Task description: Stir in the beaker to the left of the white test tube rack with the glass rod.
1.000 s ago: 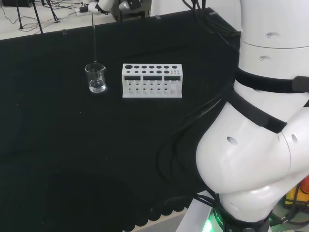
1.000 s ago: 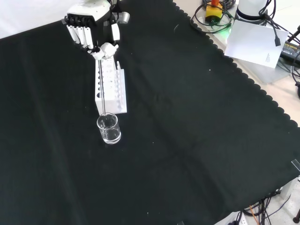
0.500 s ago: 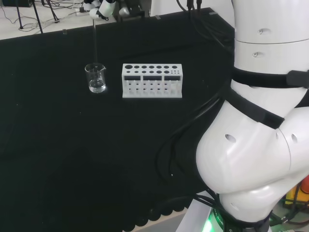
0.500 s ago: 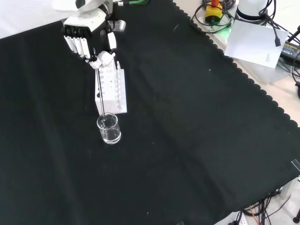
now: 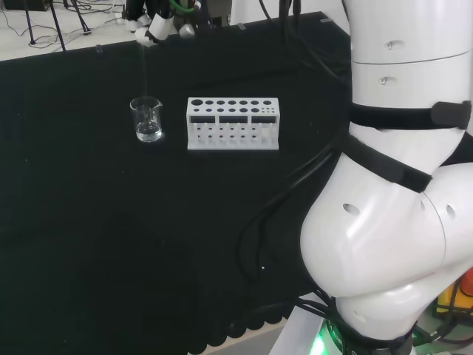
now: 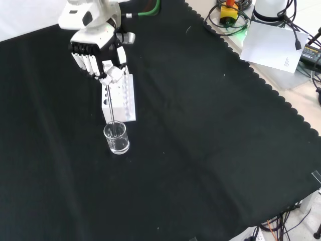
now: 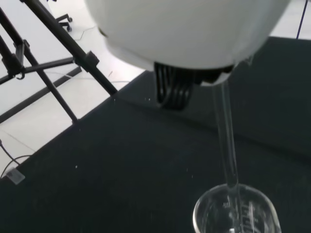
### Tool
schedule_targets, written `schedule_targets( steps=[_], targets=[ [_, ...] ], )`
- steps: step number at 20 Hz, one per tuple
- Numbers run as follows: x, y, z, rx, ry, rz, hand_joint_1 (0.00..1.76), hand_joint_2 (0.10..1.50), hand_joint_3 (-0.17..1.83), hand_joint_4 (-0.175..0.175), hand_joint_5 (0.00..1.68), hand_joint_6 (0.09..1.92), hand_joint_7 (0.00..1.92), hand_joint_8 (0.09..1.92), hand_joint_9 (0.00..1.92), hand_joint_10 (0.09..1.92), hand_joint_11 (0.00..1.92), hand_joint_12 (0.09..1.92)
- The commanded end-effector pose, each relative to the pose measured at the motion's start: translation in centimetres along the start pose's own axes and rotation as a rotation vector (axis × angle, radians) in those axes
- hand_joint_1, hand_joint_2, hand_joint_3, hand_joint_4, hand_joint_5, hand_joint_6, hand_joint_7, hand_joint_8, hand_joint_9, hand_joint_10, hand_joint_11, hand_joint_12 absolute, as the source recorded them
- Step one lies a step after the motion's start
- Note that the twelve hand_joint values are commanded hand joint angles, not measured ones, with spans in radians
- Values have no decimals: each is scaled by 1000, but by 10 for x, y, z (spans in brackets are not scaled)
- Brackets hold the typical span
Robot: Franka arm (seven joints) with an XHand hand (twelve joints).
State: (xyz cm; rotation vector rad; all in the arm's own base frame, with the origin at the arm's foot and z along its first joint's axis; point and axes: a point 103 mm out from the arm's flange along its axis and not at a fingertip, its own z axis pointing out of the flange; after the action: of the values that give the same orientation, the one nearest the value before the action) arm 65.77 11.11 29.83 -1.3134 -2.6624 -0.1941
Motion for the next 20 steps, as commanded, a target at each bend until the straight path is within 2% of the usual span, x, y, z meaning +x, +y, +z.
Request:
schedule_targets(
  steps=[1, 12, 20],
  targets=[
    [-3, 7, 24, 40, 2, -17, 1350, 360, 1101, -175, 1429, 386, 1465, 808, 1869, 547, 1690, 721],
    [-7, 19, 45, 70, 15, -9, 1349, 363, 1097, -175, 1429, 384, 1465, 807, 1868, 547, 1689, 720],
    [-23, 14, 37, 64, -3, 18, 1349, 364, 1094, -175, 1429, 381, 1464, 807, 1868, 546, 1688, 719]
  ],
)
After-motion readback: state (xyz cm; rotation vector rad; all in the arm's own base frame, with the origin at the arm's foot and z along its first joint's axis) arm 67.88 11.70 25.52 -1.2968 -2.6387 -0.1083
